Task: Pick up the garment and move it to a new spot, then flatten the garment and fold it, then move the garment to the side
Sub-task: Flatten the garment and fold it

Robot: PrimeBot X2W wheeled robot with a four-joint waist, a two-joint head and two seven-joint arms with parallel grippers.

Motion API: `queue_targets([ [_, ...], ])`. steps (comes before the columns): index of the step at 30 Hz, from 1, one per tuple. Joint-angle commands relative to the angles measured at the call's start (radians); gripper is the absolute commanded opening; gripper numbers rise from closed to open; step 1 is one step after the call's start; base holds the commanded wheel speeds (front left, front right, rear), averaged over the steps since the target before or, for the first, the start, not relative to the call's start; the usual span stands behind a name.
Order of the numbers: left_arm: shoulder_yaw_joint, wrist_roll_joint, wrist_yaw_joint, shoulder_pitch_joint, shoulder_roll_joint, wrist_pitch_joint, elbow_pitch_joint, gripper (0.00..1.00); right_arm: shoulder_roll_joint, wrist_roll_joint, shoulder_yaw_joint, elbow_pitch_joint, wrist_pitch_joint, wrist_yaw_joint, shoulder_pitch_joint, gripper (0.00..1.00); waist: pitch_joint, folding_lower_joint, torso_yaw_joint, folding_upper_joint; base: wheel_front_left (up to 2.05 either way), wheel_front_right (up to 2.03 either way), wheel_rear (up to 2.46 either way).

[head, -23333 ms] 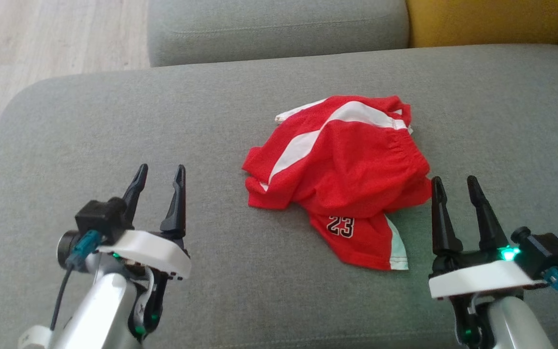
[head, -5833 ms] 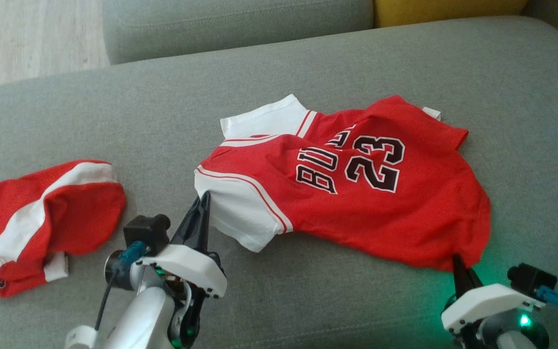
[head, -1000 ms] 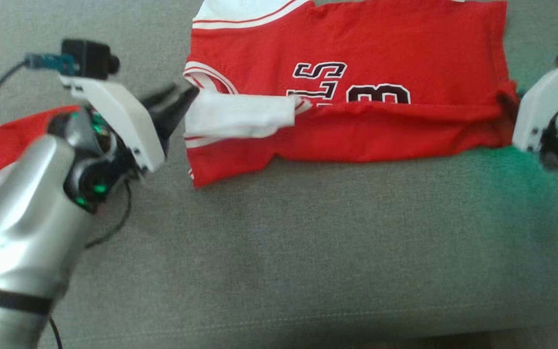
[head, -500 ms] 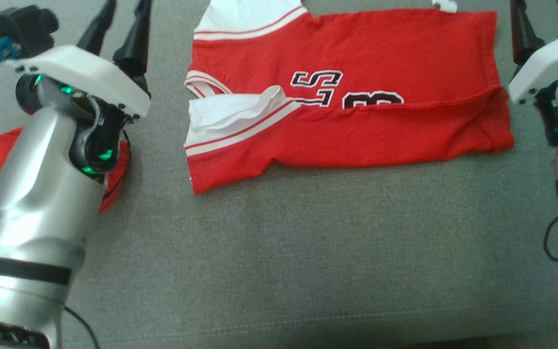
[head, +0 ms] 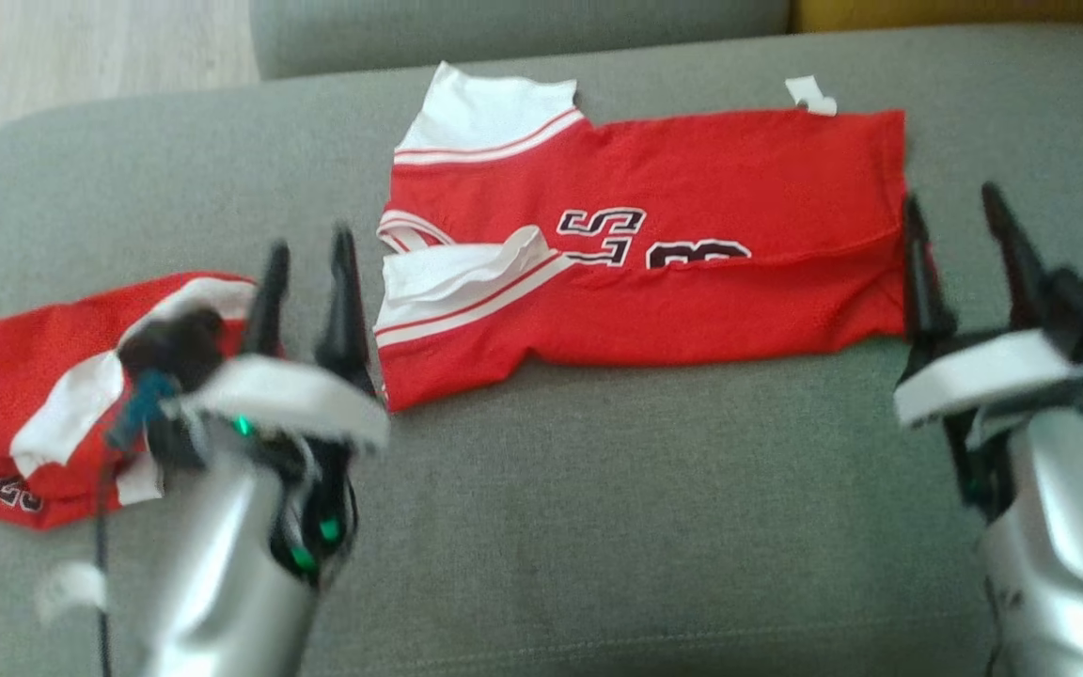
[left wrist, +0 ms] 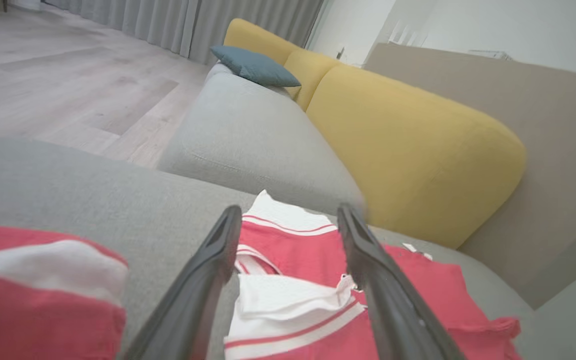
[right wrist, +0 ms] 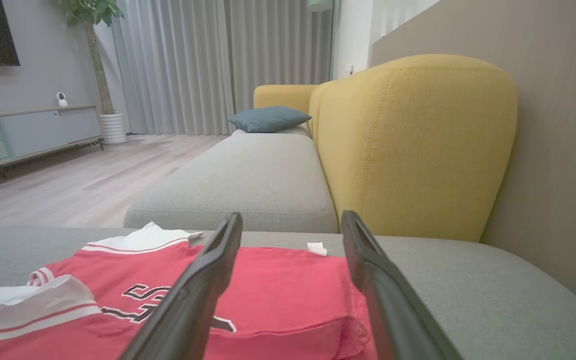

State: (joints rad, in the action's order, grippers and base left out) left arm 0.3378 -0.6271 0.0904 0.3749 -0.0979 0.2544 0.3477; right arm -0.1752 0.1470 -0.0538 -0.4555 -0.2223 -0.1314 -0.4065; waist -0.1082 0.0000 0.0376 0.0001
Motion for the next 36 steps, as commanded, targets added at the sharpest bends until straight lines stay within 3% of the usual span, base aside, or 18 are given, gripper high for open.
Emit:
queue_targets([
  [1,-0.044,0.048,0.013,-0.012,-0.003,0.007,-0.039,1.00,0.023,-0.030,-0.011,0.063,-0.015,0.001,0.026,1.00,0.020,0.0000,0.002,-0.0001,0.00,0.00,0.00],
  [9,-0.065,0.102,0.012,-0.066,0.030,0.007,0.008,1.00,0.050,-0.066,0.006,0.150,0.006,0.001,0.076,1.00,0.021,0.0000,0.021,-0.0001,0.00,0.00,0.00],
  [16,-0.015,0.126,-0.008,-0.007,0.029,-0.037,0.175,1.00,0.047,-0.072,0.010,0.210,0.042,0.001,0.074,1.00,-0.014,0.0000,0.050,-0.0001,0.00,0.00,0.00],
  [22,-0.003,0.147,0.020,0.063,0.001,-0.106,0.345,1.00,0.048,-0.071,-0.004,0.243,0.058,0.001,0.068,1.00,-0.053,0.0000,0.088,-0.0001,0.00,0.00,0.00],
  [32,0.057,0.165,-0.036,0.149,-0.010,-0.214,0.533,1.00,0.053,-0.073,0.007,0.270,0.077,0.001,0.059,1.00,-0.088,0.0000,0.112,-0.0001,0.00,0.00,0.00],
  [33,0.061,0.165,-0.044,0.156,-0.009,-0.213,0.540,0.76,0.054,-0.075,0.008,0.269,0.081,0.001,0.059,1.00,-0.088,0.0000,0.111,-0.0001,0.00,0.00,0.00],
  [34,0.061,0.163,-0.054,0.163,-0.009,-0.197,0.539,0.00,0.056,-0.076,0.009,0.266,0.088,0.001,0.058,1.00,-0.088,0.0000,0.109,-0.0001,0.00,0.00,0.00],
  [36,0.057,0.164,-0.056,0.176,-0.009,-0.159,0.536,0.00,0.061,-0.072,0.016,0.253,0.110,0.001,0.058,1.00,-0.085,0.0000,0.102,-0.0001,0.00,0.00,0.00],
])
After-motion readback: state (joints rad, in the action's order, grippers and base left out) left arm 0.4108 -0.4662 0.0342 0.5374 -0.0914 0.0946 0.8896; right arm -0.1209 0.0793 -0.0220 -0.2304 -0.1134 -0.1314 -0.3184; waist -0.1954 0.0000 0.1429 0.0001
